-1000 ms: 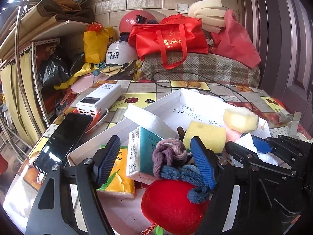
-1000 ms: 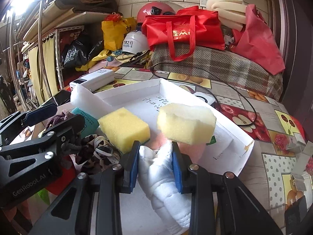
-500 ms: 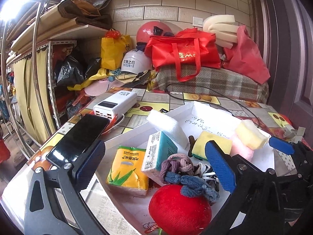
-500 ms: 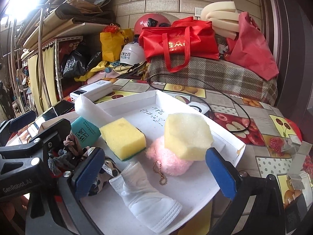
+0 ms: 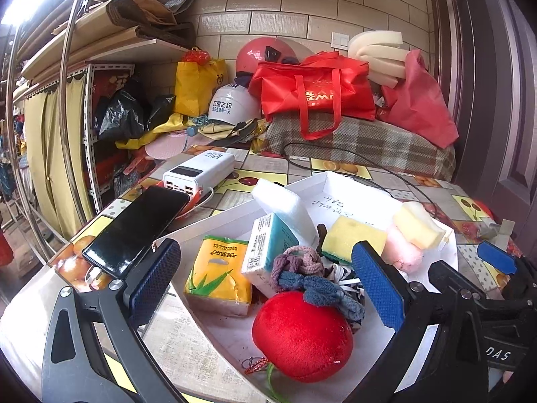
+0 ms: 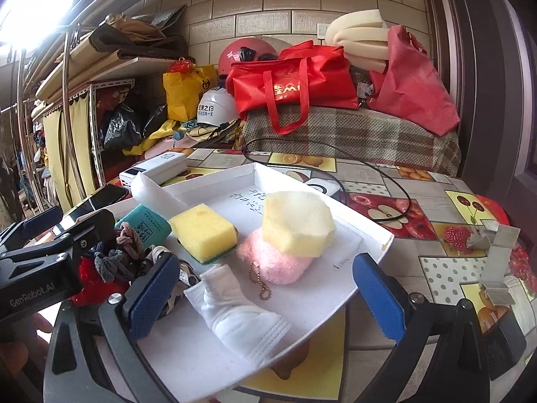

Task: Organize soft objects

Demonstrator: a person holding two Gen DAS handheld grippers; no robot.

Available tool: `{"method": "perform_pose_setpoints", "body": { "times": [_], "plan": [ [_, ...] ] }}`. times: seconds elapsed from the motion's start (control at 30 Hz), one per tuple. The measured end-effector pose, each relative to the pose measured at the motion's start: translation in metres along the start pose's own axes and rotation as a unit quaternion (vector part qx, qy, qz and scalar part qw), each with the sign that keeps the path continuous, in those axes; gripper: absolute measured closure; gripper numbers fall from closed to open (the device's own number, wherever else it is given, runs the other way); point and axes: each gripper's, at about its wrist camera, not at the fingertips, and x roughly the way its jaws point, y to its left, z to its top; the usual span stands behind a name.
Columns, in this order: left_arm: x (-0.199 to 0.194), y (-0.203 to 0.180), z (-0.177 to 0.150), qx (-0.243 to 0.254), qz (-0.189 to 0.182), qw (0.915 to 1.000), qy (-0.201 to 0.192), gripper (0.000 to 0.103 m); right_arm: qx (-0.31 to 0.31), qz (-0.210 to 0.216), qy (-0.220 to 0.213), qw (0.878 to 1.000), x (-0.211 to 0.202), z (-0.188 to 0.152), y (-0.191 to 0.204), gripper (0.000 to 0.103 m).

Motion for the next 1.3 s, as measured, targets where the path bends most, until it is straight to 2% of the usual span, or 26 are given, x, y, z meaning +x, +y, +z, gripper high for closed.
{"method": "perform_pose_setpoints", "body": {
  "times": [0.2, 0.63, 0.73, 0.8, 0.97, 1.07, 1.17, 1.23, 1.3],
  "plan": [
    [-0.017, -0.010, -0.008, 0.017, -0.006, 0.9998, -0.004, 0.000, 0.036, -0.006, -0.008, 0.999, -0.029, -0.014, -0.024, 0.000],
    [-0.049, -0.032, -0.025, 0.037, -0.030, 0.9989, 0.001, 0.000, 0.012, -0.036, -0.053, 0.998, -0.104, -0.045, -0.042, 0.000],
    [-0.056, -0.034, -0.029, 0.033, -0.039, 0.9986, 0.008, 0.000, 0.017, -0.065, -0.067, 0.996, -0.119, -0.050, -0.045, 0.000],
    [-0.061, -0.036, -0.033, 0.029, -0.046, 0.9984, 0.015, 0.000, 0.024, -0.084, -0.060, 0.994, -0.125, -0.055, -0.050, 0.000],
    [-0.074, -0.048, -0.042, 0.040, -0.051, 0.9975, 0.026, 0.000, 0.059, -0.095, -0.031, 0.993, -0.140, -0.065, -0.071, 0.000],
    [-0.081, -0.059, -0.047, 0.056, -0.046, 0.9969, 0.032, 0.000, 0.078, -0.111, -0.026, 0.990, -0.154, -0.074, -0.083, 0.000],
    [-0.091, -0.071, -0.053, 0.078, 0.001, 0.9966, 0.024, 0.000, 0.098, -0.128, -0.030, 0.986, -0.172, -0.082, -0.095, 0.000],
    [-0.100, -0.079, -0.055, 0.094, 0.026, 0.9952, 0.005, 0.000, 0.111, -0.139, -0.037, 0.983, -0.184, -0.086, -0.103, 0.000],
    [-0.109, -0.082, -0.056, 0.089, 0.017, 0.9958, -0.009, 0.000, 0.120, -0.144, -0.046, 0.981, -0.196, -0.089, -0.109, 0.000]
  ]
}}
